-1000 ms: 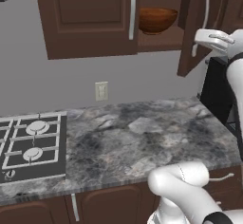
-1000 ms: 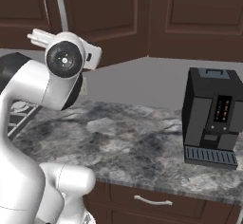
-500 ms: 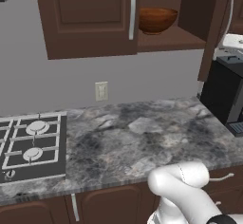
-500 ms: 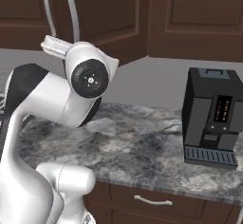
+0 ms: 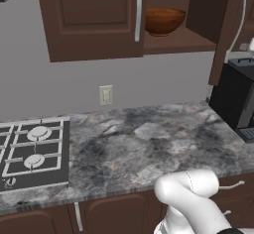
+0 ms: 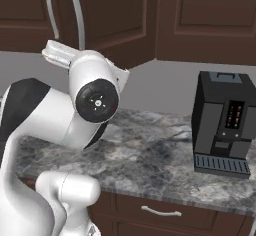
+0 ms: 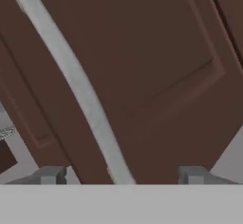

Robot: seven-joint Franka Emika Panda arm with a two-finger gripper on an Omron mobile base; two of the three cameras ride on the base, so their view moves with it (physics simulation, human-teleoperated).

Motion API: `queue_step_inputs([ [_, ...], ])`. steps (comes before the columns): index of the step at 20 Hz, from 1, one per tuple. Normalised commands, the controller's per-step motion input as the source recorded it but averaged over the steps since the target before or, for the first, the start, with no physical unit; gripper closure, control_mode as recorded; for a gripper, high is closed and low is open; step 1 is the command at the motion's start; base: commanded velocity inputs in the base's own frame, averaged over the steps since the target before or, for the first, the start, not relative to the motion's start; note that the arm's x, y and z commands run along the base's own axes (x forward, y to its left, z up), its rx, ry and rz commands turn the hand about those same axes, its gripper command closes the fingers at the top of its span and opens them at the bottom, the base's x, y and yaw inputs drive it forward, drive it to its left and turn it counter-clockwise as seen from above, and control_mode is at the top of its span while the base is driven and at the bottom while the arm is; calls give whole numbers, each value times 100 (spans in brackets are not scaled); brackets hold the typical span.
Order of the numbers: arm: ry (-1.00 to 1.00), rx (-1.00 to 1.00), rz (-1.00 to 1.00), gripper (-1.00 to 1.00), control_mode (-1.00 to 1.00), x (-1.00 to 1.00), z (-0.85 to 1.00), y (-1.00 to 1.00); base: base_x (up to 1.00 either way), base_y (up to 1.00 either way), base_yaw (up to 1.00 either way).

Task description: Move the bowls from the cabinet to the plates on the dining table.

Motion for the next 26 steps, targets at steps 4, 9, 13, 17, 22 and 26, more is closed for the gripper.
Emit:
queue_step_inputs([
  [4, -4, 0, -10, -100, -100, -40, 19, 2, 0, 0, 0],
  [9, -2, 0, -11, -100, -100, -37, 8, 0, 0, 0, 0],
  [13, 0, 0, -13, -100, -100, -31, 0, 8, 0, 0, 0],
  [17, 0, -1, -7, -100, -100, -28, 0, 40, 0, 0, 0],
  [22, 0, -1, -3, -100, -100, -19, 0, 54, 0, 0, 0],
  [26, -3, -2, -5, -100, -100, -14, 5, 51, 0, 0, 0],
])
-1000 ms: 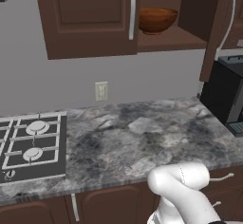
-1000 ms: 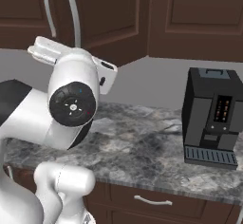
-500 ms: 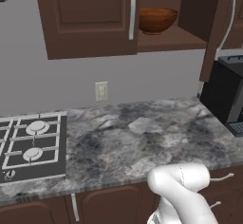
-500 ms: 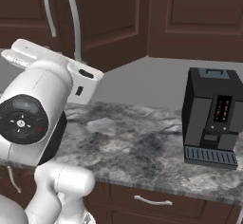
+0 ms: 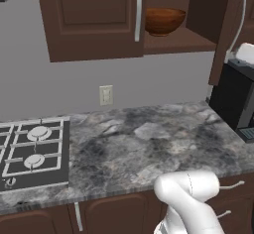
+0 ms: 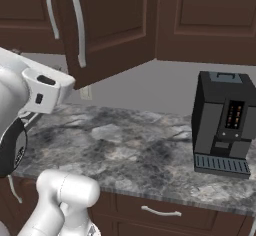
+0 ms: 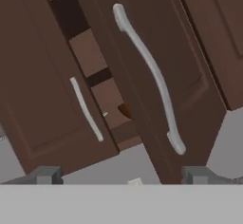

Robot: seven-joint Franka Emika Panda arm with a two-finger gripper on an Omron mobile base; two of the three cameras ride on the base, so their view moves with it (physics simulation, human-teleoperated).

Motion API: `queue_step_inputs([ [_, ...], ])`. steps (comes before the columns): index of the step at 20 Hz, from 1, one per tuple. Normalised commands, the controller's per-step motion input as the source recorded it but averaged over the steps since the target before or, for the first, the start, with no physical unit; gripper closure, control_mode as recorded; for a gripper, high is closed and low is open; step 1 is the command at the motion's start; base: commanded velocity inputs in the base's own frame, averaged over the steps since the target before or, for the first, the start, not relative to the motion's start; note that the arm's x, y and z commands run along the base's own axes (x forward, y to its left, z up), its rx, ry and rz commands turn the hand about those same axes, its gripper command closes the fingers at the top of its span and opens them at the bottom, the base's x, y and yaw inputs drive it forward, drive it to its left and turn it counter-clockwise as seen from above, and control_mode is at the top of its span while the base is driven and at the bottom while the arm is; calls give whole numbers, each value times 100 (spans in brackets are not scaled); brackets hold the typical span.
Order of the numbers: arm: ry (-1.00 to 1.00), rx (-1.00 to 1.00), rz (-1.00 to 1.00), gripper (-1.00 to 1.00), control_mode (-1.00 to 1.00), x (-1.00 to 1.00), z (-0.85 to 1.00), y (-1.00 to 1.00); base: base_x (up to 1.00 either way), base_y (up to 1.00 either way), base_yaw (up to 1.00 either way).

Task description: Move the bowls from the cabinet to the plates on the dining table.

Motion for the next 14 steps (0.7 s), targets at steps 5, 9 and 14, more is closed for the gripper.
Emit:
queue_step_inputs([
  [5, -4, -7, -6, -100, -100, -4, 5, 45, 0, 0, 0],
  [9, -1, -9, -13, -100, -100, 5, -8, 27, 0, 0, 0],
  [14, 3, -5, -23, -100, -100, 8, -19, 6, 0, 0, 0],
])
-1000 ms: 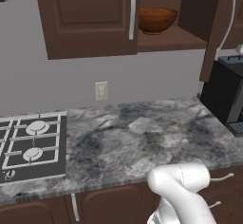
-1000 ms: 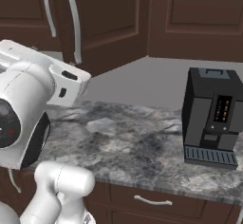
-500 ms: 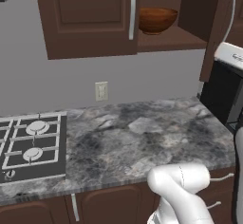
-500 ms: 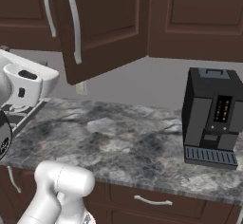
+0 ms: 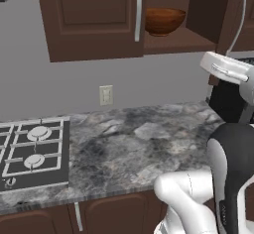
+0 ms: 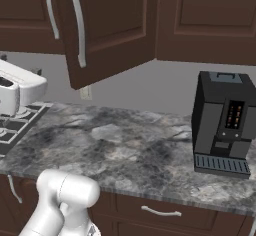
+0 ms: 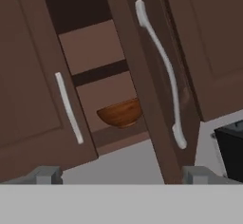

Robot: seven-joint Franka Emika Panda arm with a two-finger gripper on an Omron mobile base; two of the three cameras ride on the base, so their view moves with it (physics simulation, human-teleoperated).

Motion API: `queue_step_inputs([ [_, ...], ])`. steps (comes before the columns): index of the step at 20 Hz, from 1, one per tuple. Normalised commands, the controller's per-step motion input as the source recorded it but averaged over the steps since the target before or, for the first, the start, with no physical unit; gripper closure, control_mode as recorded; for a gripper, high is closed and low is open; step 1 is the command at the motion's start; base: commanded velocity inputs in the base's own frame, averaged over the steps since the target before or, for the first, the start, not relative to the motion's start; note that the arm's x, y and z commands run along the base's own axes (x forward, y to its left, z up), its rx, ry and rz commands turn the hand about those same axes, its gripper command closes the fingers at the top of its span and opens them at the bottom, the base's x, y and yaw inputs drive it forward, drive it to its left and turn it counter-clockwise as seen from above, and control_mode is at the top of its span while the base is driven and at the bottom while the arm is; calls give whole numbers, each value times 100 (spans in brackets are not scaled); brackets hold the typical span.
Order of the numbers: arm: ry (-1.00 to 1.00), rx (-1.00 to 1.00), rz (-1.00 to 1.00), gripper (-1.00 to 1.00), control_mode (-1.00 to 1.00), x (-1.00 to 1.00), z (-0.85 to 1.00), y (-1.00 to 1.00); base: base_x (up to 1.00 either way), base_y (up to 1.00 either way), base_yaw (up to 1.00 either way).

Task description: Move the bowls from the cabinet to the plates on the dining table.

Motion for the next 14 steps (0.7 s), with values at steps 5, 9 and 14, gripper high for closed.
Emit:
queue_step_inputs([
  [5, 4, -5, -24, -100, -100, 5, -14, 1, 0, 0, 0],
  [9, 0, -7, -19, -100, -100, 18, 0, 14, 0, 0, 0],
  [14, -3, -7, -9, -100, -100, 41, 0, 31, 0, 0, 0],
])
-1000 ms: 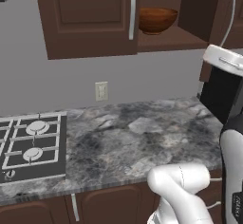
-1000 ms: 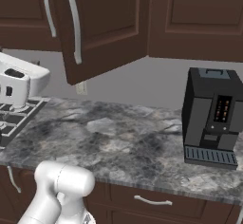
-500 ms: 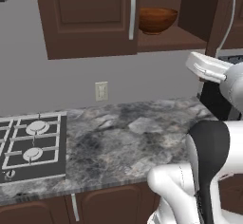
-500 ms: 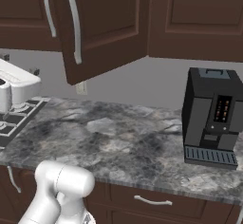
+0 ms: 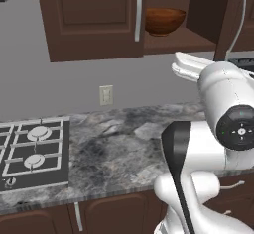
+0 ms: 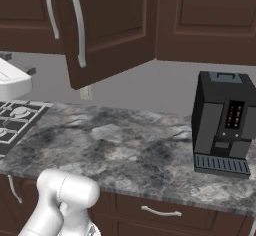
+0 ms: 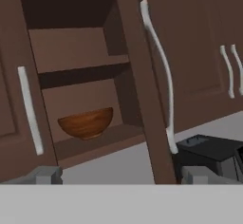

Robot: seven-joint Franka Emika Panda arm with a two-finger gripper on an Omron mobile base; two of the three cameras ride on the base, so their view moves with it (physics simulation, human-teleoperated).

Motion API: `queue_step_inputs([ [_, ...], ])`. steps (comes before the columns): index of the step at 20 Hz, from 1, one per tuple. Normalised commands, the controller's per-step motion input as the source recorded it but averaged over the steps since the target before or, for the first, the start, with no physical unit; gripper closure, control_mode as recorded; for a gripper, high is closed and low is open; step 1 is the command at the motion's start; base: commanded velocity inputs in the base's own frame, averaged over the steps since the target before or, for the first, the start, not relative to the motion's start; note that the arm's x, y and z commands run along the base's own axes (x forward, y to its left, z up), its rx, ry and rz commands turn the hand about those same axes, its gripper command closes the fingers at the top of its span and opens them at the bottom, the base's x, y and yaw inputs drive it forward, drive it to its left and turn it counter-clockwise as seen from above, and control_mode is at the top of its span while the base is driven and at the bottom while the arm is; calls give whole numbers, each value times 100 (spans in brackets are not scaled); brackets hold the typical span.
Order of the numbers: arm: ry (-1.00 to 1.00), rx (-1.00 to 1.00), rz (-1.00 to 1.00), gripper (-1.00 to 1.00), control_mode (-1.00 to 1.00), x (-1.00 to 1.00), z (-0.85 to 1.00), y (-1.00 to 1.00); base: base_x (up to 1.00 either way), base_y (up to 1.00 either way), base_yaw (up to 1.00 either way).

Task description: Move the bowls from the cabinet to the plates on the dining table.

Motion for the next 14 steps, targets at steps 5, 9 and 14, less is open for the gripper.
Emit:
queue_step_inputs([
  [5, 0, -3, -6, -100, -100, 48, -2, 17, 0, 0, 0],
  [9, 0, -1, -7, -100, -100, 45, -4, 2, 0, 0, 0],
  [14, 0, -3, -9, -100, -100, 35, -2, 0, 0, 0, 0],
])
